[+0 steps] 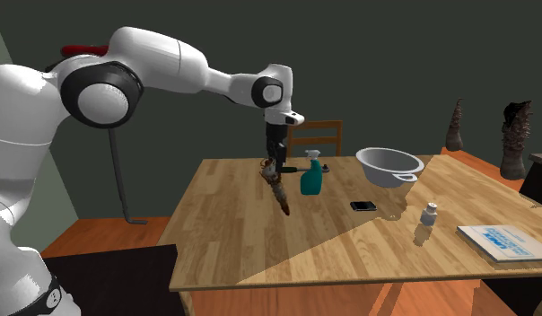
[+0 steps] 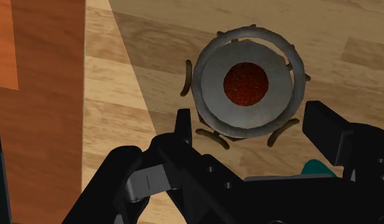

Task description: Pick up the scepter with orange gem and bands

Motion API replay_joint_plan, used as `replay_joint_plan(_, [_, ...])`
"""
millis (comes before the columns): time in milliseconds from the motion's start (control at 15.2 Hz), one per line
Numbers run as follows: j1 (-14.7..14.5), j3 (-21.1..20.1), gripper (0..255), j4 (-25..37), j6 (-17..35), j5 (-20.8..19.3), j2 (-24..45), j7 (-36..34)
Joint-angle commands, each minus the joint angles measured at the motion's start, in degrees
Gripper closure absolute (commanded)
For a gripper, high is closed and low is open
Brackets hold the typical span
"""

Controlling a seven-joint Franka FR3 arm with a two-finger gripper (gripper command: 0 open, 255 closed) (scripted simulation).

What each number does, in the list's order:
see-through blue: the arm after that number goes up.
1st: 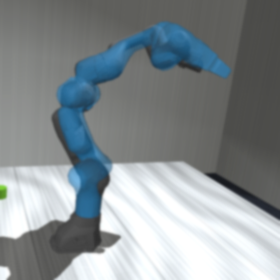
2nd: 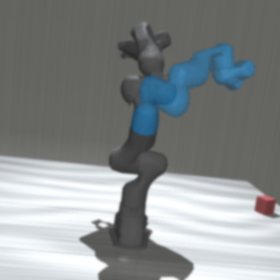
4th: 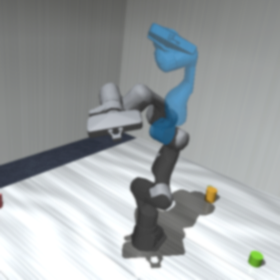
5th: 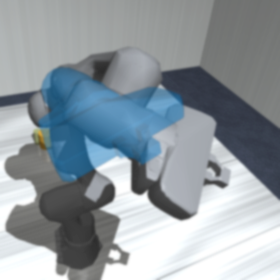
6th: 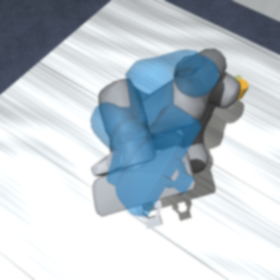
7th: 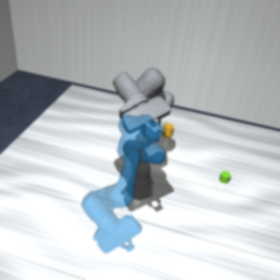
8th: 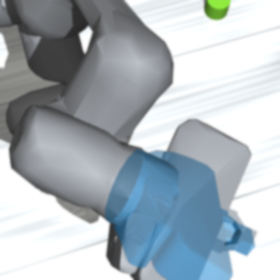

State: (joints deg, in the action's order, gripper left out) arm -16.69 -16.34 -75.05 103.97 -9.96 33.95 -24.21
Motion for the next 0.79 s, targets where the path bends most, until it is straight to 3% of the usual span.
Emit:
replay_joint_plan(0, [-0.10, -0.10, 255, 0.94, -1.38, 0.13, -0.46, 0.01])
replay_joint_plan(726, [-0.68, -0.26, 255, 7.57, -8.24, 0.36, -0.76, 0.44])
